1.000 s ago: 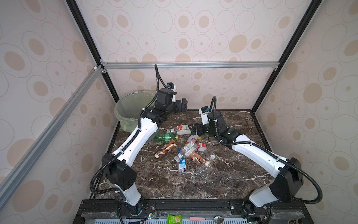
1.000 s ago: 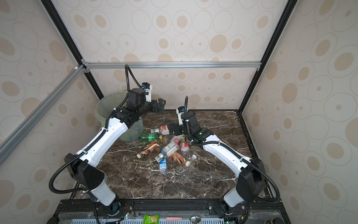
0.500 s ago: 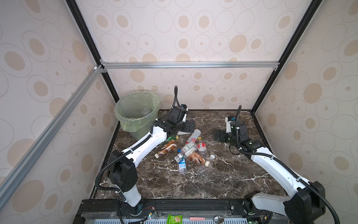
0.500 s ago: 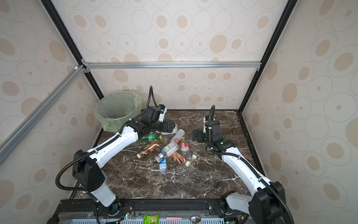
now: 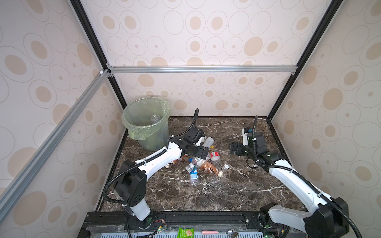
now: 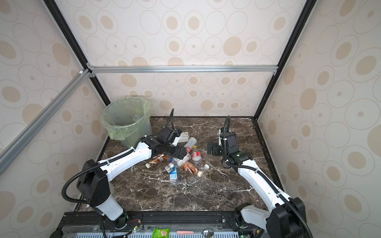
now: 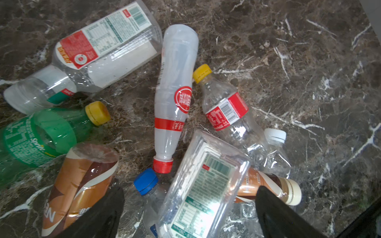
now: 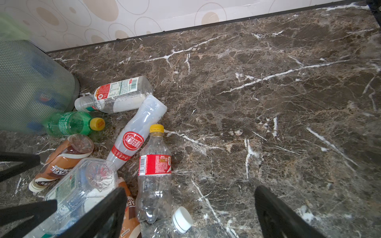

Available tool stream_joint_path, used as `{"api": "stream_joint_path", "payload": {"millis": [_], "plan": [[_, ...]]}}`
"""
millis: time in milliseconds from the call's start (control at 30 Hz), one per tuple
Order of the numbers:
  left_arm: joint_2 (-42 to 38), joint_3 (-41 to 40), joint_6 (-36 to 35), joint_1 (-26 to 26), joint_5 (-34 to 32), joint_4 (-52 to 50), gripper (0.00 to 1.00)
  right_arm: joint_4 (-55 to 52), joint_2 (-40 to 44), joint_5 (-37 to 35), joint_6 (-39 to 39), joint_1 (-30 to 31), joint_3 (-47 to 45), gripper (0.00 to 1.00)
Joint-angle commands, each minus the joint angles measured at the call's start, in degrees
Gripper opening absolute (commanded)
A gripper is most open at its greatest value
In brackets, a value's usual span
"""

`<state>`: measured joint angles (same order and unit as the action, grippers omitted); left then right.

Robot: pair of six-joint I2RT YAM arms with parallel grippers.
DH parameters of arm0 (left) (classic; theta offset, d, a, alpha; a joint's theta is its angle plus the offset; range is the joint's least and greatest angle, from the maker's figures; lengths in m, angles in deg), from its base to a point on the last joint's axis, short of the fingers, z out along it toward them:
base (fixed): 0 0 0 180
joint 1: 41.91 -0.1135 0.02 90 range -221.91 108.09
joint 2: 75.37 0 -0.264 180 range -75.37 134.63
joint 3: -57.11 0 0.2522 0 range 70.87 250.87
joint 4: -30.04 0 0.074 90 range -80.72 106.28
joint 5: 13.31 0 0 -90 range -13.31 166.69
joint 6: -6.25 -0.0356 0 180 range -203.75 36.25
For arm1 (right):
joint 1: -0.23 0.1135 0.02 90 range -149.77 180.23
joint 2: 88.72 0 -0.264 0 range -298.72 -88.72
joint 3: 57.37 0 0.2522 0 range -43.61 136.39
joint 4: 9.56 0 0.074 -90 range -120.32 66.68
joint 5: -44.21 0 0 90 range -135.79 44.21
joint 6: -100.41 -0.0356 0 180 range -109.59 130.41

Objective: Throw the plastic bottles in the bin
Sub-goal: Pick up the plastic bottle from the plastic bottle.

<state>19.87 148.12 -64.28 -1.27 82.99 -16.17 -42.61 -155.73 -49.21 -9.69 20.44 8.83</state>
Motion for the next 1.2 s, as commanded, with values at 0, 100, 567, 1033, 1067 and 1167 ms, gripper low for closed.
{"api": "stream_joint_path", "payload": {"millis": [0, 100, 567, 1033, 1067, 1167], "plan": [[-0.2, 1.1, -3.5, 1.1, 1.4, -3.3, 0.99, -0.7, 0.7, 0.2, 0.2, -0.5, -0.5, 1.0], [0.4, 0.7, -4.3, 1.4, 0.2, -4.1, 0.99, -0.6, 0.6, 0.3, 0.4, -0.7, -0.5, 1.0], [3.9, 0.1, -7.2, 1.4, 0.3, -2.9, 0.99, 0.2, 0.6, 2.2, 0.3, -1.9, -1.1, 1.0], [7.4, 2.3, -9.4, 1.3, 0.1, -3.8, 0.95, 1.1, 0.3, 3.3, 0.0, -2.7, -1.7, 1.0], [7.6, 2.6, -9.6, 1.4, -0.3, -4.0, 0.94, 1.1, 0.3, 3.4, 0.0, -2.7, -1.7, 1.0], [8.1, 3.1, -10.1, 1.3, -1.1, -4.3, 0.92, 1.2, 0.4, 3.6, -0.1, -2.8, -1.7, 1.0]]}}
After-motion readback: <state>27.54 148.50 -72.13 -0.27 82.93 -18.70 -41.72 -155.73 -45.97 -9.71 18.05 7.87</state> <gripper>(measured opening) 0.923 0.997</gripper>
